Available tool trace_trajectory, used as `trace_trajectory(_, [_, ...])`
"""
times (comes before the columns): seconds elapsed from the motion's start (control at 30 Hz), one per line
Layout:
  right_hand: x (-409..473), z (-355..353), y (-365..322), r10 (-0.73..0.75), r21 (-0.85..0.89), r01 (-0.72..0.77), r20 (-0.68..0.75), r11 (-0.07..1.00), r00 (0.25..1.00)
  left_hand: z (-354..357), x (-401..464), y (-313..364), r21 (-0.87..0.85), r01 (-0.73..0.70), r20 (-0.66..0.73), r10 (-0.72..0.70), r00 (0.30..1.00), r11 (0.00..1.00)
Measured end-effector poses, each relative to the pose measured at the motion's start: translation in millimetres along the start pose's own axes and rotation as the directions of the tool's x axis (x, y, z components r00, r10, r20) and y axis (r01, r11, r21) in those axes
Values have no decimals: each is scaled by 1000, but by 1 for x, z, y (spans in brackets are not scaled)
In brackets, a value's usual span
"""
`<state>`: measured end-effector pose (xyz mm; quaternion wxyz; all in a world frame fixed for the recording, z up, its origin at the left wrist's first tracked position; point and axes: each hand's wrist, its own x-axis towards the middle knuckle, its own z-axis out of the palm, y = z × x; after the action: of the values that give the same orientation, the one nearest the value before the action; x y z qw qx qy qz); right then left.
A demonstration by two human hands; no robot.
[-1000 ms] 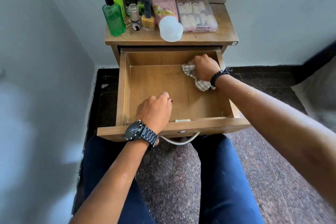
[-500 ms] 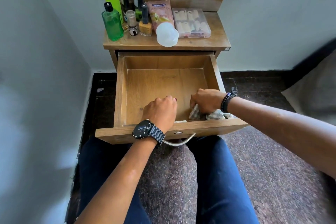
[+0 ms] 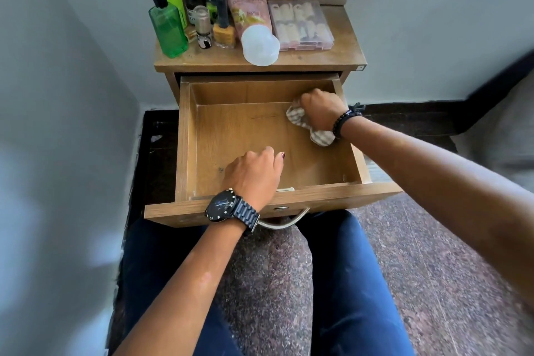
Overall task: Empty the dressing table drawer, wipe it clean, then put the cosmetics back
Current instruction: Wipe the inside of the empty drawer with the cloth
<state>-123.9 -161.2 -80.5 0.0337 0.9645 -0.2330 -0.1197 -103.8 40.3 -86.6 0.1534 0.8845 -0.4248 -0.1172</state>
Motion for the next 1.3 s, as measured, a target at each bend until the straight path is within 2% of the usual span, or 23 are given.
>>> trace_trajectory(0.1, [-28, 3, -1, -114, -7, 117, 175, 993, 978, -1, -1, 0, -28, 1, 9, 0, 1000, 1000])
trace_trajectory(0.23, [-67, 2, -9, -277, -27, 316, 418, 948, 865, -2, -2, 0, -40, -8, 34, 10, 999, 999])
trace_trajectory(0.3, [-72, -1, -12, -303, -52, 364, 451, 930, 840, -3, -2, -1, -37, -12, 40, 14, 999, 999])
trace_trajectory(0.43, [-68, -3, -20, -255, -127, 332, 410, 935, 876, -3, -3, -2, -33, -9, 43, 10, 999, 999])
trace_trajectory(0.6, [-45, 5, -12, -195, -365, 238, 150, 900, 969, -2, -2, -1, -30, 7, 44, -6, 999, 1000])
trace_trajectory(0.67, [-27, 9, -10, -174, -410, 181, 56, 894, 983, -2, -2, -1, -29, 14, 39, -13, 999, 999])
trace_trajectory(0.77, [0, 16, -14, -129, -445, 111, -10, 888, 992, -1, -2, -2, -24, 24, 25, -23, 999, 999])
trace_trajectory(0.87, [22, 25, -16, -20, -376, 5, -35, 926, 999, 0, -3, -4, -40, 29, 13, -28, 1000, 999])
trace_trajectory(1.0, [32, 33, -9, 139, -131, -146, -57, 981, 989, 1, -2, -6, -48, 32, 26, -31, 999, 998])
trace_trajectory(1.1, [33, 30, -10, 188, -10, -188, -11, 982, 982, 0, -3, -6, -40, 37, 22, -36, 999, 999])
trace_trajectory(1.17, [31, 24, -12, 194, -40, -192, 32, 980, 981, 1, -4, -7, -43, 34, 25, -33, 999, 998])
trace_trajectory(1.3, [16, 9, -17, 158, -273, -108, 167, 956, 973, 1, -4, -7, -45, 39, 22, -38, 999, 998])
